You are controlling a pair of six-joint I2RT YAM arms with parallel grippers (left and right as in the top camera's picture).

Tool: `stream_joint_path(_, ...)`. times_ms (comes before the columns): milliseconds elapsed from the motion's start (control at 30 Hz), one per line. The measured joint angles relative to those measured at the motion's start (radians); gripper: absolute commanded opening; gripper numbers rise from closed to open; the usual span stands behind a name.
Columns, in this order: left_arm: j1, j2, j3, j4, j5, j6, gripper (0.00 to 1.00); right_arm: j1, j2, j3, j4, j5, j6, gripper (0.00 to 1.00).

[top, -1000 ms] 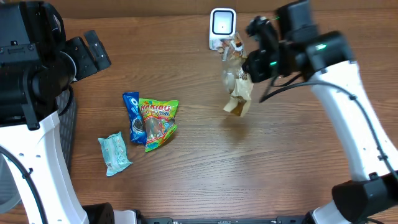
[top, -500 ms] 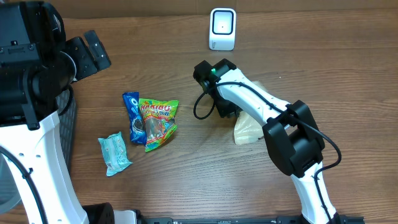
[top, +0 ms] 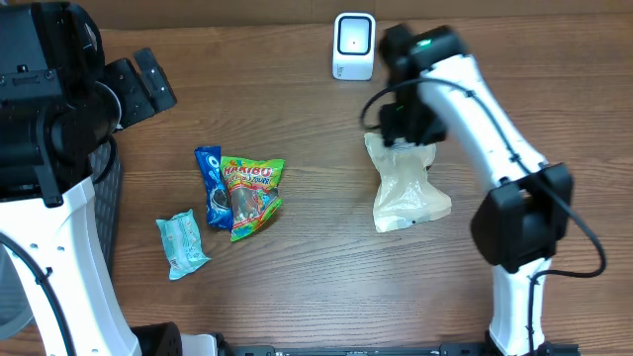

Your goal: Scan the item barcode

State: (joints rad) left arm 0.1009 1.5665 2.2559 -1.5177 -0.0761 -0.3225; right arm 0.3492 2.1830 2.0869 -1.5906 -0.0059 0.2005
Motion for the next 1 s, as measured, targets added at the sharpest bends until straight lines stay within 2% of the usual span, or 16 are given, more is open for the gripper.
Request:
stream_joint_path(100,0.000,0.000,0.000,0.000,0.000,0.000,1.00,-0.030,0.000,-0.106,0.058,-0.024,0.015,0.66)
stream_joint_path(367,0.000,0.000,0.000,0.000,0.000,0.000,1.00,-0.002,0.000,-0.362,0.272,-0.064,0.055,0.63)
stream_joint_path(433,0.000,0.000,0.000,0.000,0.000,0.000,1.00,-0.002,0.000,-0.403,0.323,-0.056,0.071,0.56)
stream_joint_path(500,0.000,0.000,0.000,0.000,0.000,0.000,1.00,-0.002,-0.004,-0.432,0.359,-0.057,0.087,0.26)
stream_joint_path(567,0.000,0.000,0.000,0.000,0.000,0.000,1.00,0.000,-0.013,-0.440,0.370,-0.048,0.092,0.14)
stream_joint_path(733,0.000,0.000,0.000,0.000,0.000,0.000,1.00,-0.002,-0.034,-0.421,0.360,-0.023,0.091,0.04)
stream_joint_path(867,0.000,0.000,0.000,0.000,0.000,0.000,1.00,0.000,-0.016,-0.344,0.294,-0.016,0.044,0.04)
stream_joint_path(1000,0.000,0.000,0.000,0.000,0.000,0.000,0.99,0.007,-0.001,-0.164,0.278,-0.016,-0.008,0.04)
